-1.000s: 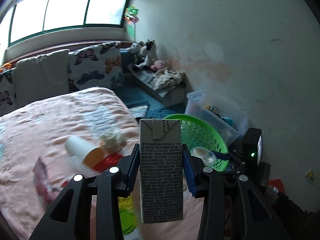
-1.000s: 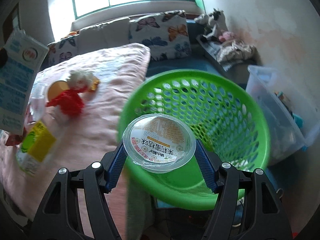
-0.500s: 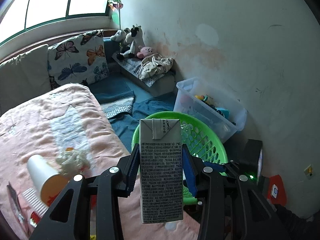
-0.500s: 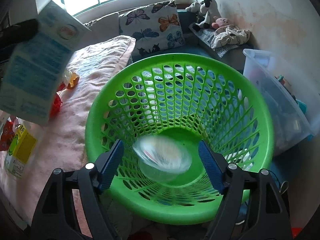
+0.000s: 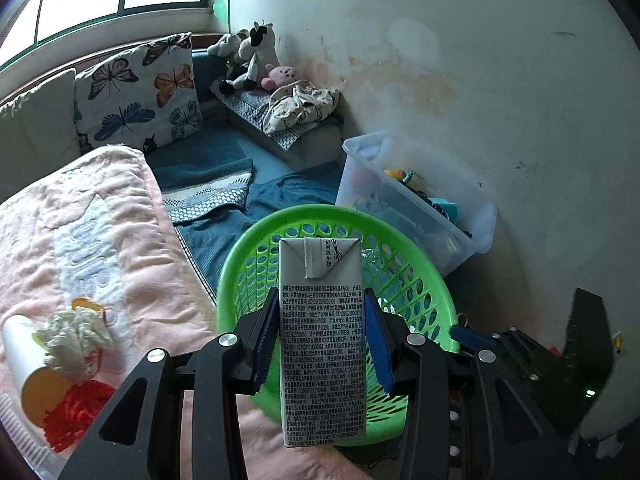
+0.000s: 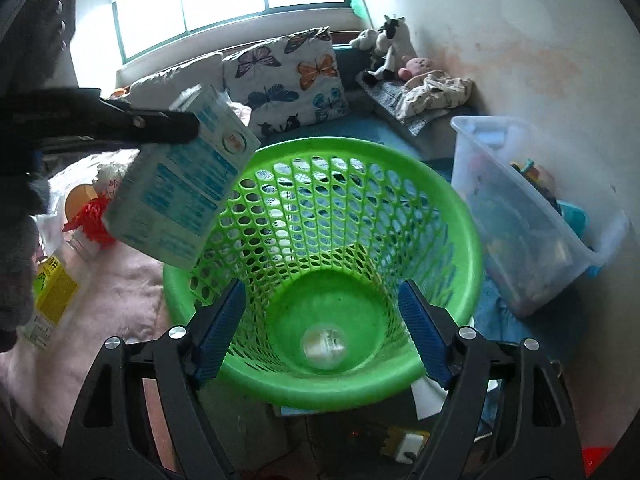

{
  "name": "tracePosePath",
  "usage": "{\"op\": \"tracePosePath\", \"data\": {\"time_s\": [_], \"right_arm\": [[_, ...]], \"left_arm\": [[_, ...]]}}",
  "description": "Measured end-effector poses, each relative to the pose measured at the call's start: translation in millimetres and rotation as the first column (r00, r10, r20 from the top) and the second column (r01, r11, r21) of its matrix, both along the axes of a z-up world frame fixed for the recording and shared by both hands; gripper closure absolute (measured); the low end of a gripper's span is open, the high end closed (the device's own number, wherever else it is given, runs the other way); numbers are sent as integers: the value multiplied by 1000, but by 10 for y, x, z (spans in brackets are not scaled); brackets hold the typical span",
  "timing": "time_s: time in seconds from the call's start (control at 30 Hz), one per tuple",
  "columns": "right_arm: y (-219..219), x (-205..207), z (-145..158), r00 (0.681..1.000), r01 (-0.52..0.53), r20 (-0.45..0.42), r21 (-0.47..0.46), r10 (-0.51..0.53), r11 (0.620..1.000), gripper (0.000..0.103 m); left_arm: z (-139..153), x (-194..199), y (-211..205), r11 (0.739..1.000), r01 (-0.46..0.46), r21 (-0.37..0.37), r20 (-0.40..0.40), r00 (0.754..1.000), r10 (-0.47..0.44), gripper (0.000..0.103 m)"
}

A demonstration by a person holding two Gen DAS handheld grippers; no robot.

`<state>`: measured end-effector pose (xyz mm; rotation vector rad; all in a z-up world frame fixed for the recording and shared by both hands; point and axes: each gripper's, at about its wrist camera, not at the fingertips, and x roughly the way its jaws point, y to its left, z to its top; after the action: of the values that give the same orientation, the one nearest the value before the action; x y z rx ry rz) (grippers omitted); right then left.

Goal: Collect trash
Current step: 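Lower the white milk carton into the green basket and open the left tool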

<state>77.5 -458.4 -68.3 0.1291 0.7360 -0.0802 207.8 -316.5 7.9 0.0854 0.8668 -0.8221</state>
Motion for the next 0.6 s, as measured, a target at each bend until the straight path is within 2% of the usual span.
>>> {"op": "tracePosePath", "data": {"time_s": [0.6], "right_arm": [[-195,-160,-78,998,58,0,56,-58,997,24]], "left_arm": [[-375,-9,-490,996,39,82,-59,998,-34,63]]}}
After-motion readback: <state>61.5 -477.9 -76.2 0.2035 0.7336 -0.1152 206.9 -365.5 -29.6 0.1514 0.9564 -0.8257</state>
